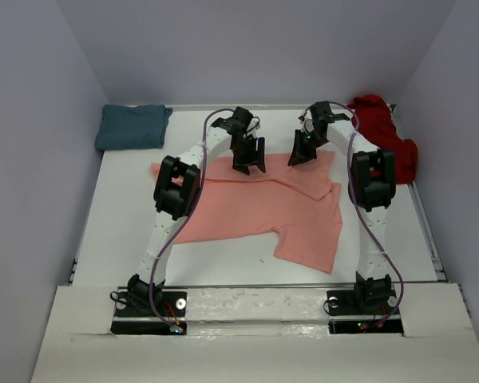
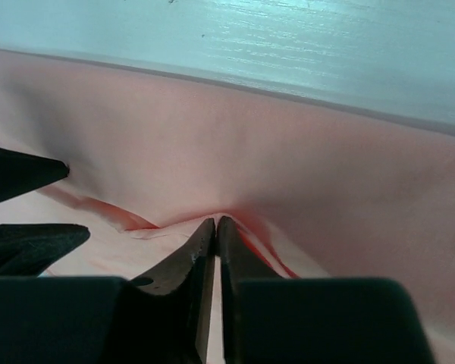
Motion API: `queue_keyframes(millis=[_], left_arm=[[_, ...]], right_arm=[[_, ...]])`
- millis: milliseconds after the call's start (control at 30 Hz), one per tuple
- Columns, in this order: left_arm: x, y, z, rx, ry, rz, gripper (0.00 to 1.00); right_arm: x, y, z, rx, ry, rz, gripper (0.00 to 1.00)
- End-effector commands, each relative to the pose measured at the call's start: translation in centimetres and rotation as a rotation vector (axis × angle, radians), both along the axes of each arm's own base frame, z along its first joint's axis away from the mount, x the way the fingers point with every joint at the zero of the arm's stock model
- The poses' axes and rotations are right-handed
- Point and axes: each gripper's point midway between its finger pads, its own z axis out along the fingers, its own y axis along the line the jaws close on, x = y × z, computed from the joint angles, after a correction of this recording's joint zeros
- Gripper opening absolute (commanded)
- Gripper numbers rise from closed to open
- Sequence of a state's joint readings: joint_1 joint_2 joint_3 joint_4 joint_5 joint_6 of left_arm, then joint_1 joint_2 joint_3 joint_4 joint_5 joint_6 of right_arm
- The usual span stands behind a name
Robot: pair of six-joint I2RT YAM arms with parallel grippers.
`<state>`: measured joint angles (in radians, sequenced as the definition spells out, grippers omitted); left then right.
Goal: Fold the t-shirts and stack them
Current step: Fold the tshirt
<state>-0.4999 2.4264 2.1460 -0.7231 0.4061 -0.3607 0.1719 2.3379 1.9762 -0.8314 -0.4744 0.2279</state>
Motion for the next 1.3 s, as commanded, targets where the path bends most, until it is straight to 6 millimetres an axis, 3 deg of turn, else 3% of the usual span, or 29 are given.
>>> queue_keyframes(millis=[0, 100, 333, 700, 1033, 1200, 1233, 1267], left_arm=[[-0.4, 0.8, 0.1, 0.026, 0.022, 0.011, 0.71], [-0.3, 0.9, -0.8, 0.041, 0.034, 0.016, 0.71], [-0.2, 0.9, -2.3, 0.052, 0.059, 0.018, 0.71], [-0.5, 1.2, -3.8, 0.078, 0.09, 0.026, 0.7], [-0.5, 1.1, -3.6, 0.075, 0.088, 0.025, 0.7], [-0.7, 1.2, -3.8, 0.081, 0.094, 0.024, 0.7], [-0.7, 1.2, -3.8, 0.083, 0.094, 0.024, 0.7], [-0.7, 1.2, -3.8, 0.083, 0.094, 0.024, 0.7]], right_arm=[[1.0, 0.5, 1.5, 0.004, -0.05, 0.011, 0.08], [0.6, 0.5, 2.1, 0.009, -0.035, 0.004, 0.0], [-0.9, 0.8, 4.4, 0.042, -0.003, -0.017, 0.0], [-6.1, 2.2, 6.8, 0.089, 0.111, 0.01, 0.0], [-14.1, 5.2, 4.3, 0.093, 0.338, 0.085, 0.0], [-16.4, 6.4, 3.6, 0.082, 0.396, 0.122, 0.0], [-16.7, 6.4, 3.6, 0.083, 0.414, 0.122, 0.03], [-16.8, 6.3, 3.5, 0.077, 0.423, 0.121, 0.13]])
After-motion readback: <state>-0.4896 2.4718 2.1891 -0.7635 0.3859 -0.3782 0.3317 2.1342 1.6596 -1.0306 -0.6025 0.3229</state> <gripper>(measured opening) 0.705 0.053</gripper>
